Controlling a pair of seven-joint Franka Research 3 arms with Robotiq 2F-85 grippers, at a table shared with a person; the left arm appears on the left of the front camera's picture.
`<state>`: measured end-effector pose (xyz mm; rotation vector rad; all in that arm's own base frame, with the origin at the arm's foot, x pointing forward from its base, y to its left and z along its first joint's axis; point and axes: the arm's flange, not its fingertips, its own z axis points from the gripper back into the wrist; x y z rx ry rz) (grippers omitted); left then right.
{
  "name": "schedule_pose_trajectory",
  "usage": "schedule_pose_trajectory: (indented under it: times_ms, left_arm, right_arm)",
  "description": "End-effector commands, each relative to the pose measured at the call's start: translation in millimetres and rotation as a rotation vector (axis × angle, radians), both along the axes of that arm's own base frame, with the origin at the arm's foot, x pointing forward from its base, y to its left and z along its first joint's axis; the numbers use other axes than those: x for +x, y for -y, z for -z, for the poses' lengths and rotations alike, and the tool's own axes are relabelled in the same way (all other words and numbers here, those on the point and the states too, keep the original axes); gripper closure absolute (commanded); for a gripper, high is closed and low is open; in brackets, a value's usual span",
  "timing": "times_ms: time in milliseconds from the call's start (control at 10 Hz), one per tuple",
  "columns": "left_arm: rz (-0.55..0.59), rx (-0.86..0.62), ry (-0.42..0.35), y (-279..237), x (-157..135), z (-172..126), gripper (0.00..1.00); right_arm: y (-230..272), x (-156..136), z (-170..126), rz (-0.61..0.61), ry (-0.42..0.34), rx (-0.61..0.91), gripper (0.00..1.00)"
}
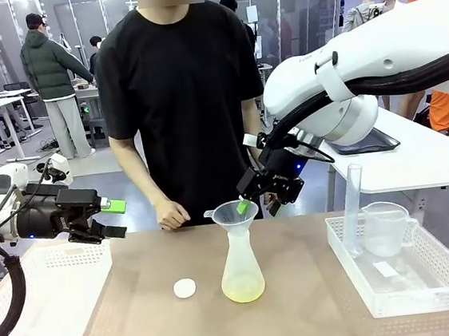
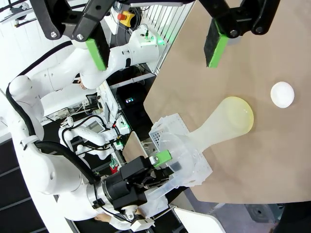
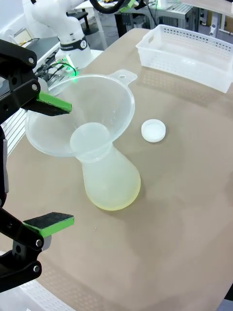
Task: Prepare the solutions needed for the experiment.
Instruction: Once the solution is in the Big flask , pick up the Plastic Funnel and place it back into the right Organizing basket.
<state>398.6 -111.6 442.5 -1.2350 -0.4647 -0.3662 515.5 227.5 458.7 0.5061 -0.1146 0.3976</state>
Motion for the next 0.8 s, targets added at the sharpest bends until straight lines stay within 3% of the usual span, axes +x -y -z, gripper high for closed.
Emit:
schedule_pose_trajectory:
  times_ms: [0,700]
  left_arm:
    - [-0.006,-0.03,-0.008,2.0,0.8,-2.6,0.0]
    - [-0.006,-0.03,-0.008,2.0,0.8,-2.6,0.0]
  right_arm:
    - [-9.5,8.2,-3.3,0.025,-0.022,-0.053,0.0]
    - [-13.1,5.4,-7.6,0.027,-0.035,-0.043,0.61]
